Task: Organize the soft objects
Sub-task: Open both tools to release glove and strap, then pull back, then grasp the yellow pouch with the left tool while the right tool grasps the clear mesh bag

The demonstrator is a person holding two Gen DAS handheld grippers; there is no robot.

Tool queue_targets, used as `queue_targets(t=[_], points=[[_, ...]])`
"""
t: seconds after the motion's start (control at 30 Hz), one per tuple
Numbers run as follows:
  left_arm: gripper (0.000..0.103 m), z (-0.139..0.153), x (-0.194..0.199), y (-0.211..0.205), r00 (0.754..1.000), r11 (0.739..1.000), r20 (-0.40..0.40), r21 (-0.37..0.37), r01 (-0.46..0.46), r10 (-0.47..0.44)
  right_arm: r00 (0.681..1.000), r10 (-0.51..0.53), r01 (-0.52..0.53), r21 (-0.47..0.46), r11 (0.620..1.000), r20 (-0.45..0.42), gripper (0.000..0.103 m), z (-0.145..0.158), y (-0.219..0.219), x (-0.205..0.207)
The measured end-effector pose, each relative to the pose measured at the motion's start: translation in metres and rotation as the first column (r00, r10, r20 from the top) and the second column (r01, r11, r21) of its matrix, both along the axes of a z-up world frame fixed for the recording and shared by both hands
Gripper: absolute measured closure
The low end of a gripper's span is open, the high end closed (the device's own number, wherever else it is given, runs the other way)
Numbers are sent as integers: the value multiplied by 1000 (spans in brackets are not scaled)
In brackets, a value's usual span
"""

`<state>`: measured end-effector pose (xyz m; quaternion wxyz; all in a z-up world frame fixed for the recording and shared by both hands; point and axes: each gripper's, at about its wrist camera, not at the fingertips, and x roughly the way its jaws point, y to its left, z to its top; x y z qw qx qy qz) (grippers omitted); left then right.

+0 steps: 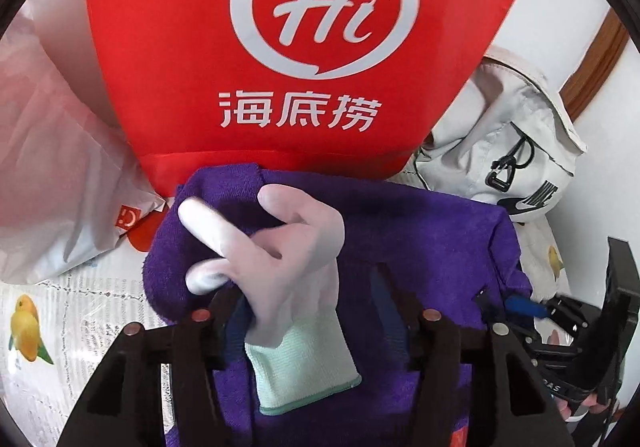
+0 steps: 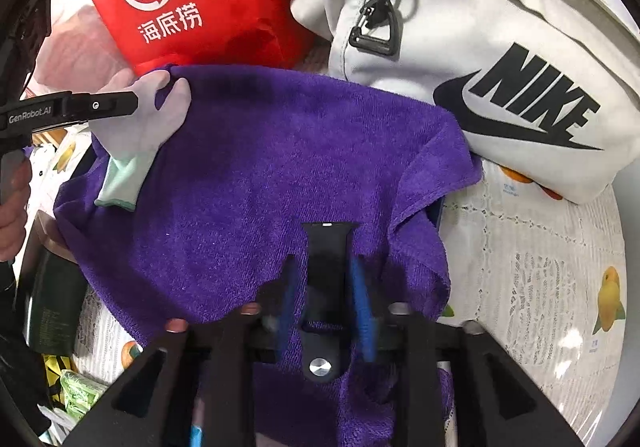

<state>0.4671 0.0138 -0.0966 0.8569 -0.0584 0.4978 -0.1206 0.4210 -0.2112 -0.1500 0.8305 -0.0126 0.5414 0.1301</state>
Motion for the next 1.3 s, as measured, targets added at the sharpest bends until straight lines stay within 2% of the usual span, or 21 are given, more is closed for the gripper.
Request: queue_targets(t=[0.17, 0.47, 0.57, 0.73, 0.83, 1.0, 1.3], points=[[40, 9, -15, 1, 1000, 999, -6, 53, 7, -7, 999, 12, -12, 4, 1000, 53, 46, 19, -2, -11], [37, 39, -65, 13, 996, 996, 92, 93, -3, -5, 990, -4, 4, 1, 1000, 142, 44, 59, -6, -50], [37, 55, -90, 19, 988, 994, 155, 105, -7, -10, 982, -2, 5, -14, 1000, 191, 44, 75, -4, -74], [37, 71, -138, 23, 984, 995, 177, 98, -25, 7, 967, -3, -3, 23, 1000, 255, 44, 95, 3, -120], [37, 73, -167, 26, 987, 994, 160, 108, -28, 10, 964, -2, -10, 44, 999, 264, 42, 99, 8, -149], [37, 67, -213, 32, 993, 997, 117, 70, -36, 27, 971, 3, -18, 57, 998, 240, 42, 99, 16, -197], [36, 35, -286, 45, 993, 993, 50, 49, -106, 103, 981, 35, -51, 81, 995, 193, 42, 79, 31, -276]])
